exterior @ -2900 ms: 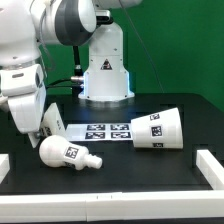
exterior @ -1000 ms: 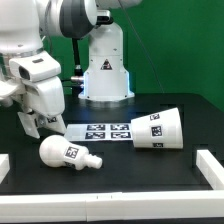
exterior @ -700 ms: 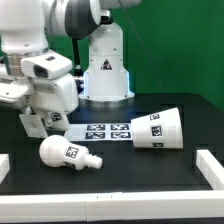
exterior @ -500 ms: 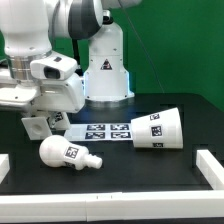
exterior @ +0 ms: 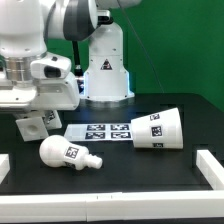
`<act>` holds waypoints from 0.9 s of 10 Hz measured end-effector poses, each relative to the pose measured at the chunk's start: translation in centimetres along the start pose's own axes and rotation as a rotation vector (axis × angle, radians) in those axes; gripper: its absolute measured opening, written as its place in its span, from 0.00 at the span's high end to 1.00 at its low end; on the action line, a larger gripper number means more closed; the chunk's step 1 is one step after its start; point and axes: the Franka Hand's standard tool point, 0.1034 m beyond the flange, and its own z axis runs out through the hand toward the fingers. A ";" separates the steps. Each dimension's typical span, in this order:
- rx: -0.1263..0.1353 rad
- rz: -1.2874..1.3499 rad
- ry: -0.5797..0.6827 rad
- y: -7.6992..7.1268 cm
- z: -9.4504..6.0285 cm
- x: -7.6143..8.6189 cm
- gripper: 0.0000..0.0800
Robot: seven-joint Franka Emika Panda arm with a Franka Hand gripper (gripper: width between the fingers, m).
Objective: Assemble lamp
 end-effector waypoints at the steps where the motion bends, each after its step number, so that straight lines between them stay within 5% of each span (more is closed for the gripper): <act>1: -0.005 0.023 0.010 0.2 0.6 0.0 0.61; 7: 0.003 0.086 0.017 0.1 1.0 0.2 0.61; 9: 0.023 0.064 -0.003 -0.1 -0.1 -0.3 0.22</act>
Offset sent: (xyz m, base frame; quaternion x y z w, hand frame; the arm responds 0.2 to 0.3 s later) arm -0.0061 0.0030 -0.0073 0.0229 0.0225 0.0227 0.9992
